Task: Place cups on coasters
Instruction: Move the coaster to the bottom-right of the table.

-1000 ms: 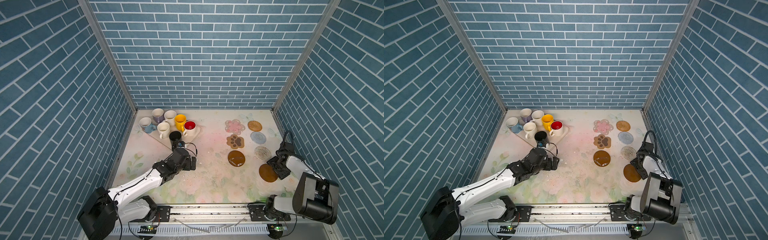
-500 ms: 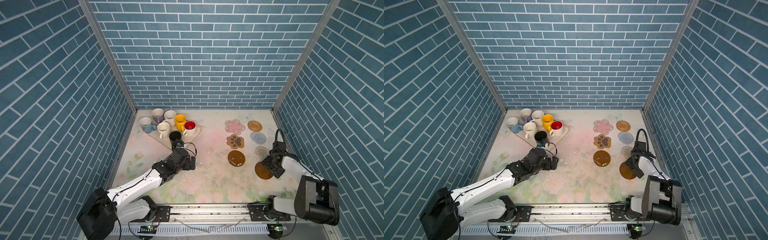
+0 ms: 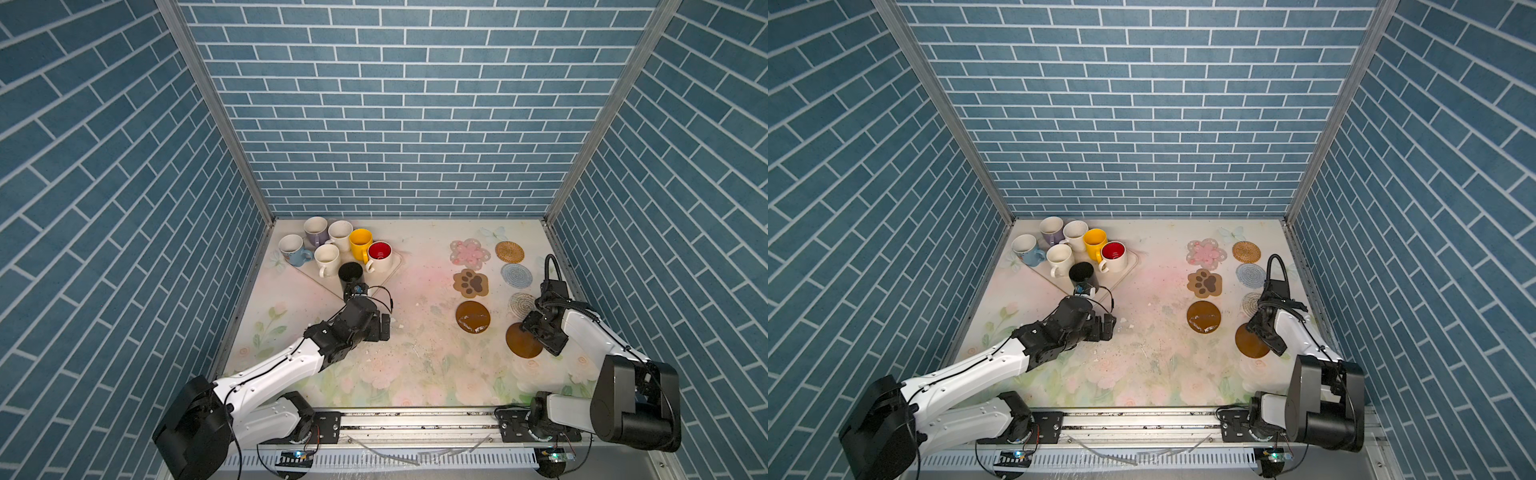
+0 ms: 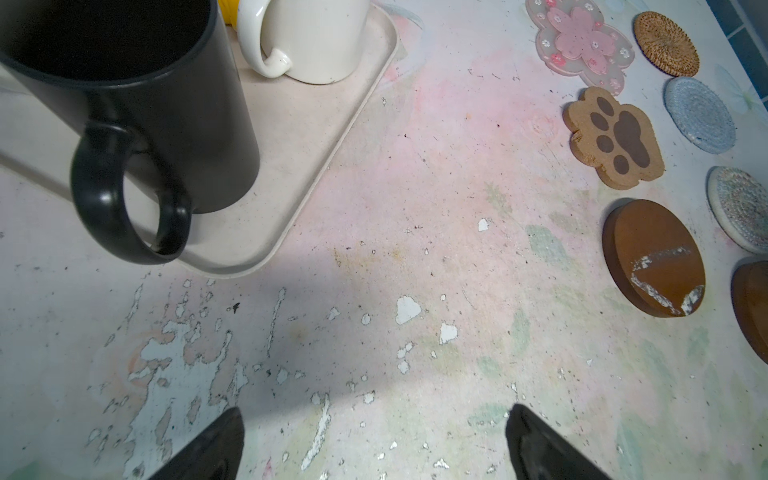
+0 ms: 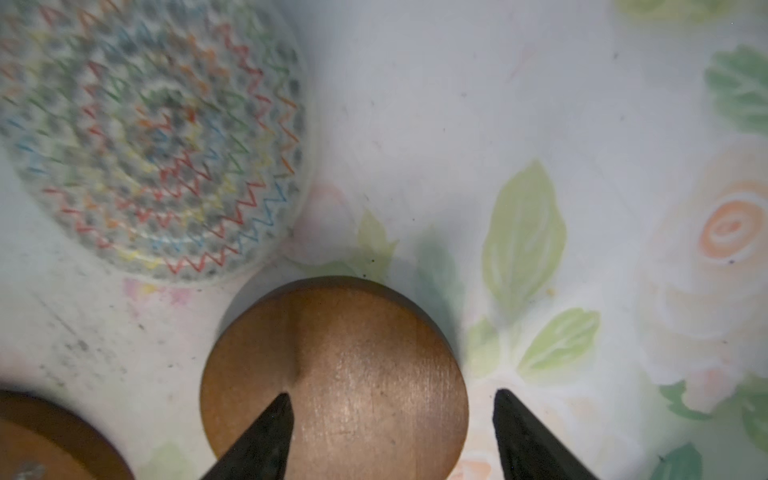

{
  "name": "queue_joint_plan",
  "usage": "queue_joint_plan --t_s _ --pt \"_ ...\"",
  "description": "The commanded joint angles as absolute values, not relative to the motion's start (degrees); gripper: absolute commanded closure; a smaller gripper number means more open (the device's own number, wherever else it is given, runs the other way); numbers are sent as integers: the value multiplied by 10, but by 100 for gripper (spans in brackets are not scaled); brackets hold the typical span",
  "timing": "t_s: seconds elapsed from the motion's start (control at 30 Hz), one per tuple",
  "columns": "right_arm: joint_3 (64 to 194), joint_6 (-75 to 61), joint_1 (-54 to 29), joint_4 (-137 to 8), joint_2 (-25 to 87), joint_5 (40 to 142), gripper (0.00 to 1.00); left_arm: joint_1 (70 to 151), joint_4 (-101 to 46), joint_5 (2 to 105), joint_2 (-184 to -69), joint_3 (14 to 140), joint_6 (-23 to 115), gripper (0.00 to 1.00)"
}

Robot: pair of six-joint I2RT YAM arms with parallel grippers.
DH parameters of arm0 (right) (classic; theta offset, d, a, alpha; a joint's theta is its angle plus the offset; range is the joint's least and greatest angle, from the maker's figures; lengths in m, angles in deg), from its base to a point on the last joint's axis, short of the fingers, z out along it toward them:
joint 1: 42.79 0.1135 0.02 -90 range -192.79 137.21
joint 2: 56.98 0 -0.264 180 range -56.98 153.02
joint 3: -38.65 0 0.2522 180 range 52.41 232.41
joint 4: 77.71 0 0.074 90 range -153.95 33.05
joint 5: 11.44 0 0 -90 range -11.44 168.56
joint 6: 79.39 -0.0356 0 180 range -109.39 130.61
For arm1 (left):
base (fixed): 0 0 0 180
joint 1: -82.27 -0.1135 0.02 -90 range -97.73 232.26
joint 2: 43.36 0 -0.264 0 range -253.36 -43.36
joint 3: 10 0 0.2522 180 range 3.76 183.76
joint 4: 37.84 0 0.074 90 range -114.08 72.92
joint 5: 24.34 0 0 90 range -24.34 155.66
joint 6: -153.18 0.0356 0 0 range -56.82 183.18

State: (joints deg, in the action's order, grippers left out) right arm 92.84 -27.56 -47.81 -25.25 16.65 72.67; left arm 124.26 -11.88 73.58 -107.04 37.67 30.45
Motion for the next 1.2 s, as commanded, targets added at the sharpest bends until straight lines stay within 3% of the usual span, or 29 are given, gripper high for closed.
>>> queue_joint_plan --t_s 0.0,0.27,0.53,1.17 --pt "969 -256 -497 -223 162 719 23 1240 -114 747 -1076 396 312 1" --pt "980 -190 -565 -278 219 806 27 1241 -140 744 -1115 408 322 1" --pt "961 -171 -581 -333 228 849 32 1240 -162 739 -1133 414 324 1" --pt "947 -144 -551 -345 256 874 43 1240 -167 738 -1110 393 312 1"
